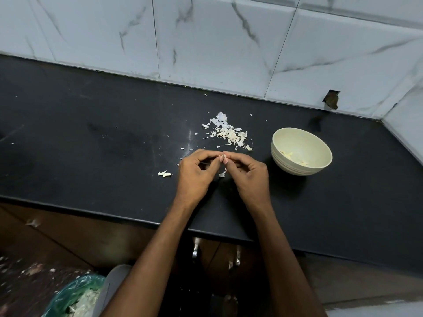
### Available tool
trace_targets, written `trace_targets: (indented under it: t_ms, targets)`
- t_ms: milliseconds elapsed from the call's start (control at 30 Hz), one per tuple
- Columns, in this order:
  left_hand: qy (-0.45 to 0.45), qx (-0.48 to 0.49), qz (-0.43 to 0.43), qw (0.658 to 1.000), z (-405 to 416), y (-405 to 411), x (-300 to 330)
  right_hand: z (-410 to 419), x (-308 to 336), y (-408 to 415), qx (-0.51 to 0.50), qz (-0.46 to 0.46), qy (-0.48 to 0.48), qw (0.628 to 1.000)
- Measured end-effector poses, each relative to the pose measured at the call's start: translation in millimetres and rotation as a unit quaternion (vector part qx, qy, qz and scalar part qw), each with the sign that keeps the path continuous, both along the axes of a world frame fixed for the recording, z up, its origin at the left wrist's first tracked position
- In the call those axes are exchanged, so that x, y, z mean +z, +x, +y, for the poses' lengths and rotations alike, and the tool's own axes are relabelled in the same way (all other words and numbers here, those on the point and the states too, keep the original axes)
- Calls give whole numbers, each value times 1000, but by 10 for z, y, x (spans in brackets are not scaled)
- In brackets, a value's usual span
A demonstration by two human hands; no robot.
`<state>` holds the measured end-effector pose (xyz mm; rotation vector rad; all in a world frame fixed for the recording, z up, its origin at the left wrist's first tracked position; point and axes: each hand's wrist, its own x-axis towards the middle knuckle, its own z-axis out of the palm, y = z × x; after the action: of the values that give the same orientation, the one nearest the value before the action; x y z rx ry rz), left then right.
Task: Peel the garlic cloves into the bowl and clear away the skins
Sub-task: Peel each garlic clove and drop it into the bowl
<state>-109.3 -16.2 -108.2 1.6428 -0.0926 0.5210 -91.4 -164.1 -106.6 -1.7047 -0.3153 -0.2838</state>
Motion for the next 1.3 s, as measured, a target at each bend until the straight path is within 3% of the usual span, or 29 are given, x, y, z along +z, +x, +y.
trace_targets:
  t_ms: [433,700,900,1033,1133,1300]
  targets:
    - [-19,6,26,999,6,-27,22,82,5,-48,-83,-152,-174,969]
    - [-40,-6,60,997,0,-46,40,113,-31,-65,-98,-181,-227,952]
    - [77,35,58,995,-43,-33,7,172,-47,-73,-128,-224,-305,917]
    - [-4,5,96,995,-27,-26,12,149,-36,-57,-113,-177,-222,952]
    - [-80,-37,117,989,-32,-21,38,99,-9,-27,-66,-62,-89,992]
    - [-156,-60,136,977,-1,27,56,82,41,19,19,65,47,997]
